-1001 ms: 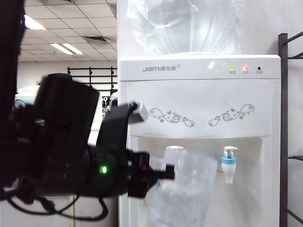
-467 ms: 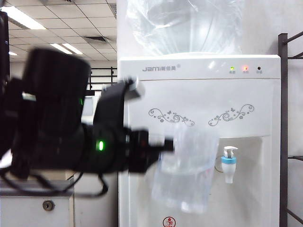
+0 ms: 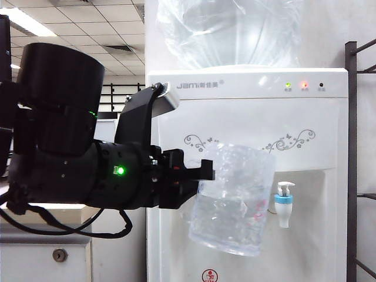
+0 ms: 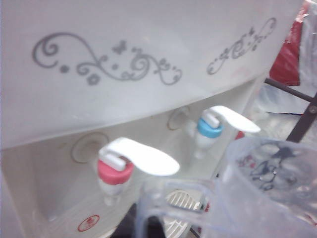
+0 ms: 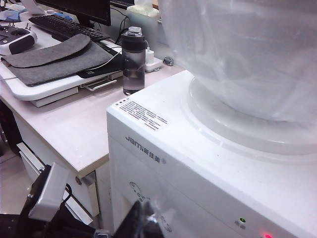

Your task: Pick up the plastic mug from the left desk, go to the hot water outlet of the water dispenser, press the vertical switch to get some water, then put the mug back on the desk.

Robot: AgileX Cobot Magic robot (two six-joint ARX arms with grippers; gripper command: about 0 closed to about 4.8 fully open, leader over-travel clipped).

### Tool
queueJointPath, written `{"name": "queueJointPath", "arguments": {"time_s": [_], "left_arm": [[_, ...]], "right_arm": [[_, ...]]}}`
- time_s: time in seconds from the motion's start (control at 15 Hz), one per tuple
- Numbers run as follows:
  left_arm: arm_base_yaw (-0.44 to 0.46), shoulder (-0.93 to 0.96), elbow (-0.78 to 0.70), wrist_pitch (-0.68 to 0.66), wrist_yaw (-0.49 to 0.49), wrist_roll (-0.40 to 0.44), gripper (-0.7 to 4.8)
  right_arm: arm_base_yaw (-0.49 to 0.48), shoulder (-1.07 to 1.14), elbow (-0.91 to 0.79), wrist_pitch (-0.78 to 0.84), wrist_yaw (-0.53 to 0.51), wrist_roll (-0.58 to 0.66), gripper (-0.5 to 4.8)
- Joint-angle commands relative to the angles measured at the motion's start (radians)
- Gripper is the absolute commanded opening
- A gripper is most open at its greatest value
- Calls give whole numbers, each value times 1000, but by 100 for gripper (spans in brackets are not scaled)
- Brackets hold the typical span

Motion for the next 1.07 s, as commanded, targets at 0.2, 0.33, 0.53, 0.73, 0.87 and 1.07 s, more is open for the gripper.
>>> {"name": "queueJointPath", "arguments": {"time_s": [0.2,0.33,0.53,0.73,0.87,1.07], "left_arm": [[-2,-9,3,42,5,-5,-5],[-3,-41,2,10,6,-5,-5],[-2,-72,-1,0,5,-5,-5],[-1,-129,-26,-3,5,-5,-5],[6,-156,-48,-2,5,-5,-5],[23,-198,-86,-3,7,-5,-5]], "right_arm": [[0,-1,2,10,2,6,-5],[0,-2,2,10,2,6,-5],[0,-2,2,10,2,6,-5],[0,-2,2,10,2,6,-5],[0,-1,2,10,2,6,-5],[0,-2,2,10,2,6,-5]]}}
